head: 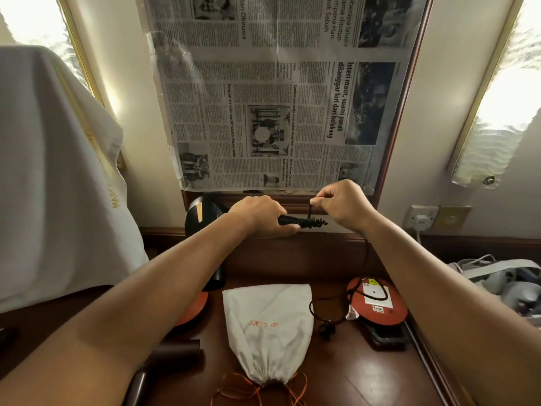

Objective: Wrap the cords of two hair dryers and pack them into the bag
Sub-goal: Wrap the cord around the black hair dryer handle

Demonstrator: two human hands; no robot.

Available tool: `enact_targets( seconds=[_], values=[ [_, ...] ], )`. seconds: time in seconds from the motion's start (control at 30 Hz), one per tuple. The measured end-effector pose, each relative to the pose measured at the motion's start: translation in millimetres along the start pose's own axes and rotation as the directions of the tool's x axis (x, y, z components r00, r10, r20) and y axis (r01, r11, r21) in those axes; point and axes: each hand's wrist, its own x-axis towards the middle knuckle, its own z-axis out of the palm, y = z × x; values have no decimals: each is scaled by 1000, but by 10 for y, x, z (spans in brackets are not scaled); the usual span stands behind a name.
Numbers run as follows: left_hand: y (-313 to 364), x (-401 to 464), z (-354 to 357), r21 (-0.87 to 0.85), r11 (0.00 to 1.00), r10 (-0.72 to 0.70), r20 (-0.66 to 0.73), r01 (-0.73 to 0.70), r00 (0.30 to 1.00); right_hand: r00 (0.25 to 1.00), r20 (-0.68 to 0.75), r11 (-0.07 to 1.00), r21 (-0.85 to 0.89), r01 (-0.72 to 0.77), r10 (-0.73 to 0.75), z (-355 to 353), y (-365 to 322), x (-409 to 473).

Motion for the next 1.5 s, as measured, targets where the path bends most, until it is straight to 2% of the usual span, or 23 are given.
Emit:
enact_targets(
  seconds=[0.1,0.23,0.37,0.47,0.6,0.8,0.9,1.0,1.17,1.33,1.5],
  values=[
    [-59,7,-9,9,999,-54,1,54,999,999,-27,999,10,30,-30,60,-29,-76],
    [-79,32,-22,33,995,-89,7,89,996,990,-56,989,-80,125,-130,197,-18,-191],
    [-109,55,1,-13,992,-128,-43,128,991,982,-114,988,-44,149,-153,311,3,-343],
    [-135,67,-20,-60,986,-160,-62,157,985,998,-39,996,73,48,-45,395,-22,-471],
    [-173,66,-58,-23,989,-149,-37,148,988,991,78,960,250,-126,110,548,86,-539],
    [-146,58,-79,-92,990,-110,-81,103,991,924,292,743,556,-373,245,571,120,-563],
    [-146,44,-100,-114,991,-85,-114,72,990,885,373,648,607,-459,277,569,166,-591],
    [-133,21,-153,-160,986,-67,-118,48,991,838,460,663,533,-525,294,570,241,-614],
    [-41,17,-195,-174,984,-2,-130,-21,992,777,592,566,572,-594,217,617,299,-642],
    [-34,3,-204,-251,968,-15,-150,-24,989,827,553,424,728,-539,103,595,318,-646],
    [-66,-6,-257,-18,1000,-6,-132,3,991,862,506,447,778,-441,-31,591,146,-730]
  ],
)
